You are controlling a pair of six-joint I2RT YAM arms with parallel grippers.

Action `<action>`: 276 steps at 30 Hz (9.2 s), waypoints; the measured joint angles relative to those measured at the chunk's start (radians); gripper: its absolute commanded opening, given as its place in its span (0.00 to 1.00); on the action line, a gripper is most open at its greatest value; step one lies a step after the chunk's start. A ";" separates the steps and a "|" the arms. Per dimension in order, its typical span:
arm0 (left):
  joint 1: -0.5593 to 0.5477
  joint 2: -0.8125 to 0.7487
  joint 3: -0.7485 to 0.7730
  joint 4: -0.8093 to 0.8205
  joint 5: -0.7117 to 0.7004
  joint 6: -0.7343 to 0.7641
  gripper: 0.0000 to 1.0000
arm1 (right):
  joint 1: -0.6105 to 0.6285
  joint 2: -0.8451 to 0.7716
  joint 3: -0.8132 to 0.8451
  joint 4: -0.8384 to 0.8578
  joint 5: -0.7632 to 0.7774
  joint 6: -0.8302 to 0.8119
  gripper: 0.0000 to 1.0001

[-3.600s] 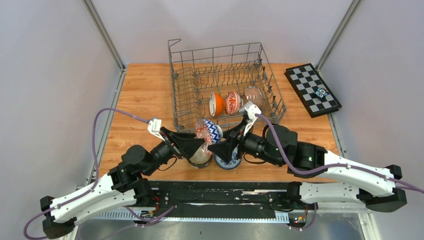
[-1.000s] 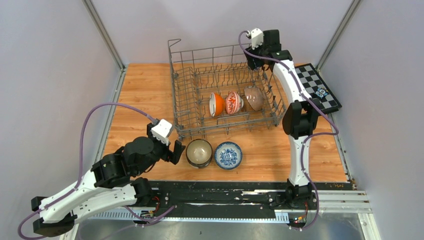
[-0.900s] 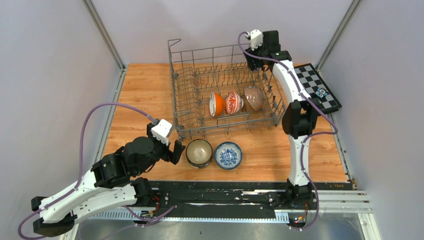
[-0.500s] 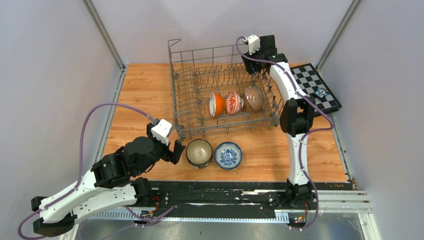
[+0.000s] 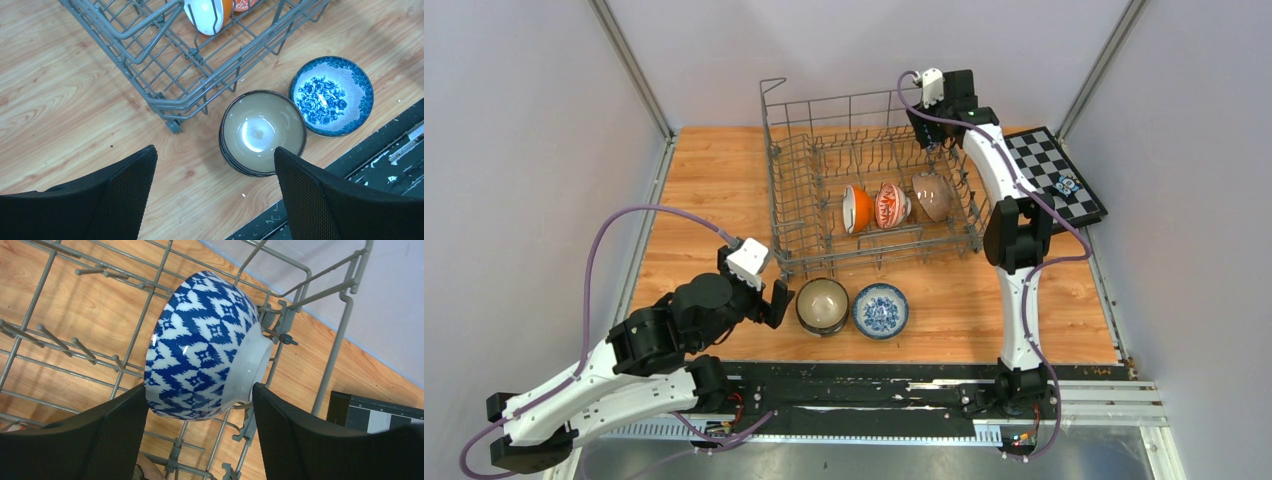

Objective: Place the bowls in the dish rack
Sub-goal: Place the bowl in the dish rack, then pick up the bowl from the center of the board.

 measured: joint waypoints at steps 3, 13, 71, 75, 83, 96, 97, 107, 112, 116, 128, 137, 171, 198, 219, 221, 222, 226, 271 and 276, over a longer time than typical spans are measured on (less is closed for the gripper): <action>0.000 0.000 0.000 0.000 -0.001 0.000 0.88 | 0.000 0.000 0.000 0.008 0.021 0.014 0.83; 0.000 0.000 0.000 0.000 -0.002 0.000 0.88 | 0.000 0.000 -0.001 0.015 0.045 0.042 0.84; 0.000 -0.029 -0.007 -0.004 -0.019 0.007 0.91 | 0.179 -1.195 -1.135 0.218 0.109 0.453 0.59; 0.000 -0.042 -0.007 -0.006 -0.020 0.007 0.91 | 0.191 -1.317 -1.219 0.167 0.089 0.502 0.57; 0.000 -0.048 -0.007 -0.006 -0.021 0.007 0.91 | 0.272 -1.379 -1.294 0.027 0.062 0.551 0.51; 0.000 -0.048 -0.007 -0.006 -0.032 0.007 0.91 | 0.513 -1.306 -1.419 -0.069 0.125 0.624 0.50; 0.000 -0.048 -0.007 -0.006 -0.032 0.006 0.91 | 0.524 -1.294 -1.424 -0.068 0.129 0.632 0.50; 0.000 -0.048 -0.007 -0.006 -0.031 0.007 0.91 | 0.602 -1.167 -1.432 -0.047 0.185 0.689 0.48; 0.000 -0.053 -0.007 -0.006 -0.030 0.007 0.91 | 0.635 -1.109 -1.432 -0.030 0.210 0.703 0.47; 0.000 -0.053 -0.007 -0.006 -0.027 0.007 0.91 | 0.663 -1.087 -1.431 -0.014 0.239 0.708 0.43; 0.000 -0.053 -0.007 -0.006 -0.026 0.007 0.91 | 0.708 -1.030 -1.428 -0.018 0.312 0.712 0.03; 0.000 -0.053 -0.007 -0.006 -0.025 0.006 0.91 | 0.739 -1.028 -1.403 -0.036 0.354 0.719 0.03; -0.029 0.183 0.031 0.098 0.242 -0.275 0.75 | 1.088 -1.061 -1.036 -0.307 0.597 0.731 0.03; -0.057 0.214 -0.060 0.173 0.280 -0.362 0.17 | 1.190 -0.984 -0.918 -0.336 0.669 0.746 0.03; -0.060 0.177 -0.116 0.224 0.258 -0.376 0.00 | 1.201 -1.100 -1.001 -0.257 0.679 0.767 0.58; -0.060 0.167 -0.120 0.238 0.256 -0.375 0.00 | 1.201 -1.159 -1.043 -0.219 0.679 0.766 0.69; -0.060 0.161 -0.123 0.245 0.254 -0.374 0.00 | 1.201 -1.194 -1.068 -0.203 0.679 0.765 0.75; -0.046 0.142 -0.140 0.299 0.263 -0.370 0.00 | 1.201 -1.322 -1.163 -0.103 0.663 0.764 0.92; 0.303 0.003 -0.374 0.980 0.733 -0.665 0.00 | 1.189 -1.490 -1.384 0.435 0.413 0.774 0.95; 0.303 0.001 -0.374 0.986 0.733 -0.670 0.00 | 1.189 -1.490 -1.384 0.467 0.400 0.770 0.91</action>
